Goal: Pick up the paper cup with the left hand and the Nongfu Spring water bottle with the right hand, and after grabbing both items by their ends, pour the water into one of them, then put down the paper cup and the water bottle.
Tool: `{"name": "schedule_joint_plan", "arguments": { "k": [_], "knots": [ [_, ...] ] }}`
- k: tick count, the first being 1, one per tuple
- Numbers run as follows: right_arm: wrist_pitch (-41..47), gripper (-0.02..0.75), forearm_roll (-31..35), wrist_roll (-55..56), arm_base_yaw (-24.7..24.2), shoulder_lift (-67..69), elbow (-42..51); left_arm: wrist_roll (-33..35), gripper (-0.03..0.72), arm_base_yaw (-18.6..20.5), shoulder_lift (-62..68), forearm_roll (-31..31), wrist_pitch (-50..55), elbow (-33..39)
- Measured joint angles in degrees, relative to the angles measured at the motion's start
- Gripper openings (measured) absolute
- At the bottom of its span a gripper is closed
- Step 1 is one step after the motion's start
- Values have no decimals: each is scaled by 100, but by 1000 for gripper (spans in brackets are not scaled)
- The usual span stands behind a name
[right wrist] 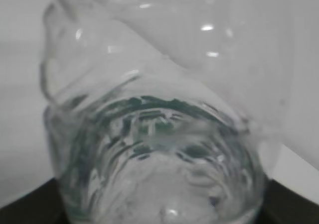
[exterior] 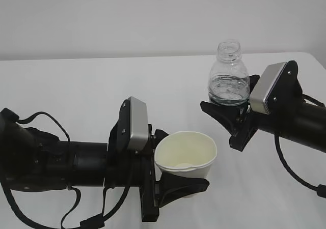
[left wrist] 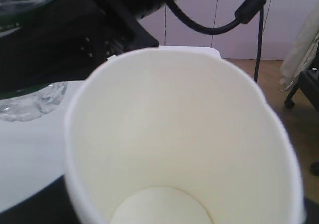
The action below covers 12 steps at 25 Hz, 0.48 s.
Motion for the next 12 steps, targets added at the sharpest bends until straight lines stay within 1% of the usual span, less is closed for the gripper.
{"name": "schedule_joint_plan", "arguments": {
  "k": [12],
  "knots": [
    [47,465,-84,0,0,0,-295,9,463,-9,0,0,0,0]
  ]
}}
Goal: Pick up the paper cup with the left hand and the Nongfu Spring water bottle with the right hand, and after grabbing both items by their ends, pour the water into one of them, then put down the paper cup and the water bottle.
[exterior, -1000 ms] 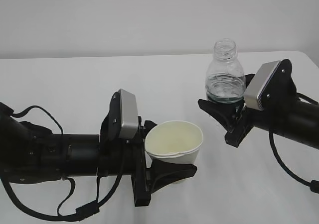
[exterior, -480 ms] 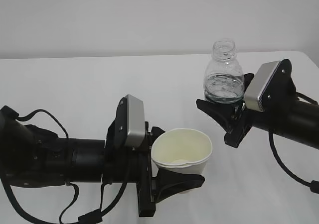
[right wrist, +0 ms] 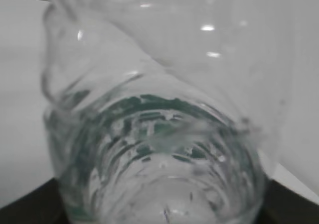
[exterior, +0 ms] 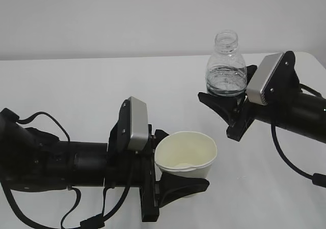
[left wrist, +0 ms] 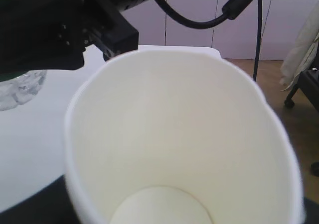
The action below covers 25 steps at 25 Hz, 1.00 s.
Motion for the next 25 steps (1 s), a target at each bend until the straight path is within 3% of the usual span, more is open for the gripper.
{"name": "schedule_joint_plan", "arguments": {
  "k": [12,25],
  "knots": [
    [23,465,-277,-43,0,200,-192,0,463,-87,0,0,0,0],
    [-9,465,-289,-1220,0,200,-192,0,463,-87,0,22,0,0]
  ]
}}
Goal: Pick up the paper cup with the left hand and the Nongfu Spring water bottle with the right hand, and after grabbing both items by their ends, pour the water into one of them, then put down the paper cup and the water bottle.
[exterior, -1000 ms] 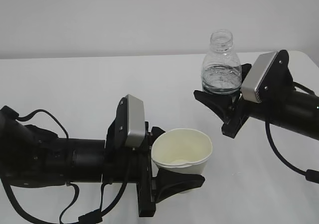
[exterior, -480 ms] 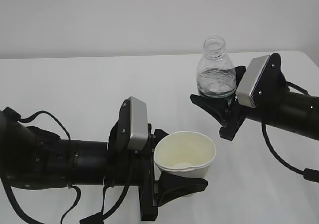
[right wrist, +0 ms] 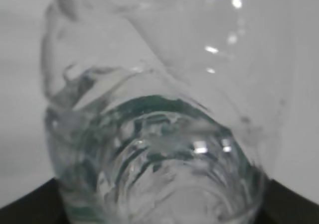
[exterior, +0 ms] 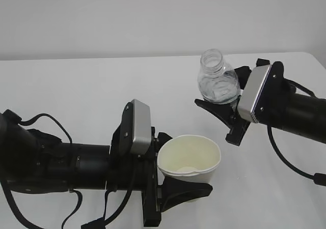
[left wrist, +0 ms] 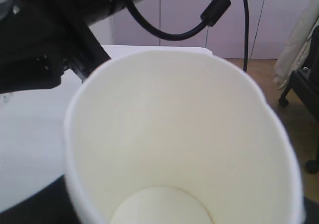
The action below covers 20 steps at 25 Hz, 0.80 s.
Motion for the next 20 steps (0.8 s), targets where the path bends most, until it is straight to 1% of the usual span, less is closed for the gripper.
{"name": "schedule_joint_plan", "arguments": {
  "k": [8,13,20],
  "knots": [
    [-35,465,10,-729,0,0,0,97,463,0,0,-10,0,0],
    [-131,465,58,-1125,0,0,0,212,463,0,0,-182,0,0],
    [-177,465,198,-1681,0,0,0,254,463,0,0,-271,0,0]
  ]
}}
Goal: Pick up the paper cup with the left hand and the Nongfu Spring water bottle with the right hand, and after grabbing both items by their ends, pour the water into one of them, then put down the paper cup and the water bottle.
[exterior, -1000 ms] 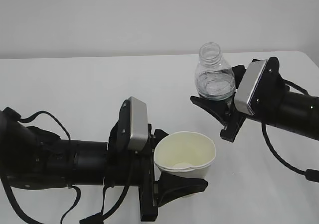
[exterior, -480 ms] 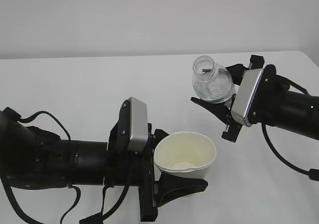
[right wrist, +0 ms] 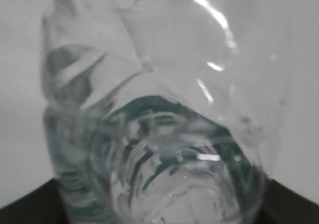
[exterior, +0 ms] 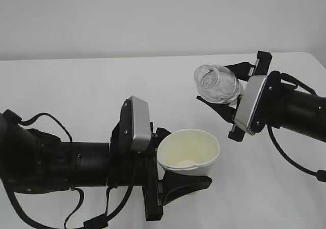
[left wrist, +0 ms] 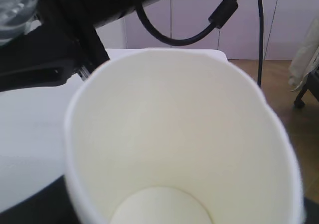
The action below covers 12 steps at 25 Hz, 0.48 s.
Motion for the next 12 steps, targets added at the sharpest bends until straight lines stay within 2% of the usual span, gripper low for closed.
{"name": "schedule_joint_plan", "arguments": {
  "k": [12],
  "knots": [
    [0,465,279,-992,0,0,0,0,463,0,0,-241,0,0]
  ]
}}
